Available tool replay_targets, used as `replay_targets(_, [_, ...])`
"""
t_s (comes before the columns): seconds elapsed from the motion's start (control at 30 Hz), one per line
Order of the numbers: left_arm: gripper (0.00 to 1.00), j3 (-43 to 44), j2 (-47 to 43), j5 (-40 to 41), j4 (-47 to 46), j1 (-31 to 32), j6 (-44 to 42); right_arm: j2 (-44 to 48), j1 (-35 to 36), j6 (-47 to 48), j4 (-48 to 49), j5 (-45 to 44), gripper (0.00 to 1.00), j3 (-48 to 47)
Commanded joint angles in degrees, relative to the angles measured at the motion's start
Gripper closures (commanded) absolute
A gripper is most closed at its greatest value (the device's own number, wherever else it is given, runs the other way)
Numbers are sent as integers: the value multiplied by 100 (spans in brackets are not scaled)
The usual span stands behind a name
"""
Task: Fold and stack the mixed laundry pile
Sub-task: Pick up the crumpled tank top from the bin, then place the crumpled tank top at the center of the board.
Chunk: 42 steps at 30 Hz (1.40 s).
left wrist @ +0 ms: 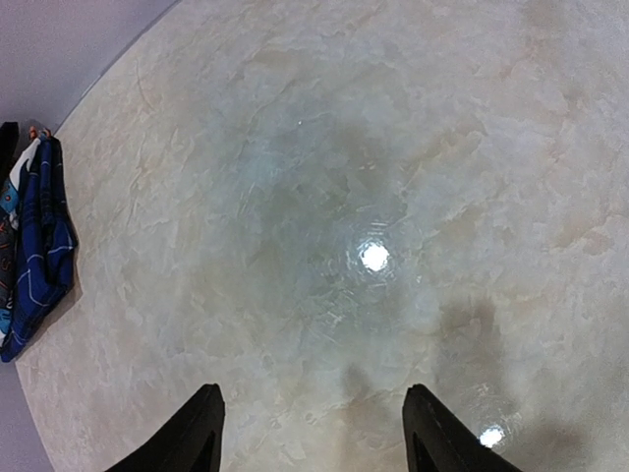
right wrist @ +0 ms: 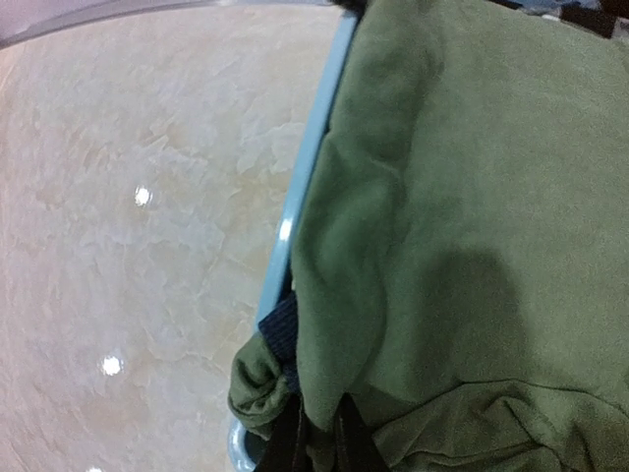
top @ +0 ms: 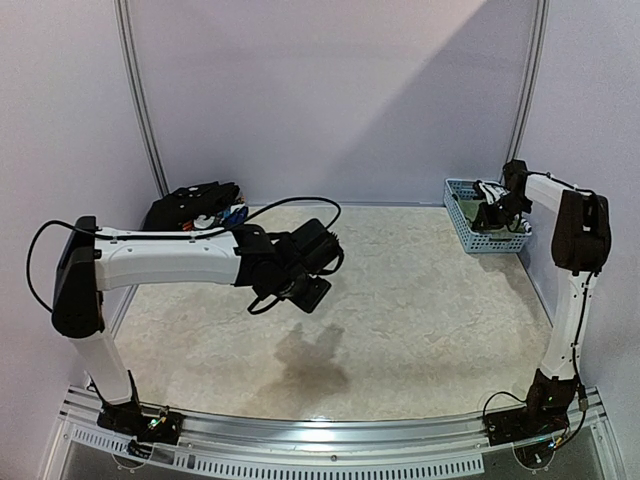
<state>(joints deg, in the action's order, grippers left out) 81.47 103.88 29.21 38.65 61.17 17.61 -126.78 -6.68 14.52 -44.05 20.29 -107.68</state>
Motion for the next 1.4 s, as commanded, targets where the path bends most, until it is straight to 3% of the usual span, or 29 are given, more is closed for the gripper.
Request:
replay_targets(0.0, [37, 71, 102, 82, 93, 136, 98, 50, -69, -98, 59, 28, 98, -125])
replay_targets(0.2, [37, 67, -7, 264, 163, 150, 58, 904, -71, -27, 147, -48, 100, -248])
replay_targets(0.4, [37, -18, -108, 506, 220, 150, 5, 1857, 62, 100, -320, 904, 100, -899])
replay_targets(0.73, [36, -779, -849, 871, 26, 135, 456, 2880, 2215, 1567, -2181, 2774, 100, -1585])
replay_targets(0.9, [34, -1300, -1451, 1356, 84, 113, 781, 3239, 2441, 620, -1409, 3650, 100, -1655])
replay_targets(1.07, [33, -1677, -2044, 1682, 89, 17, 1010, 3410, 2445, -167, -290, 2587, 100, -636])
replay_targets(1.1, [33, -1734, -2170, 1717, 76, 6, 1051, 3373, 2437, -82, -180, 2280, 96, -295])
replay_targets(1.23, [33, -1915, -2440, 1722, 132, -17, 1164, 2957, 2332, 162, 124, 822, 53, 886])
replay_targets(1.37, [33, -1984, -2537, 1649, 356, -24, 1200, 2673, 1868, -491, 106, 697, 48, 1609])
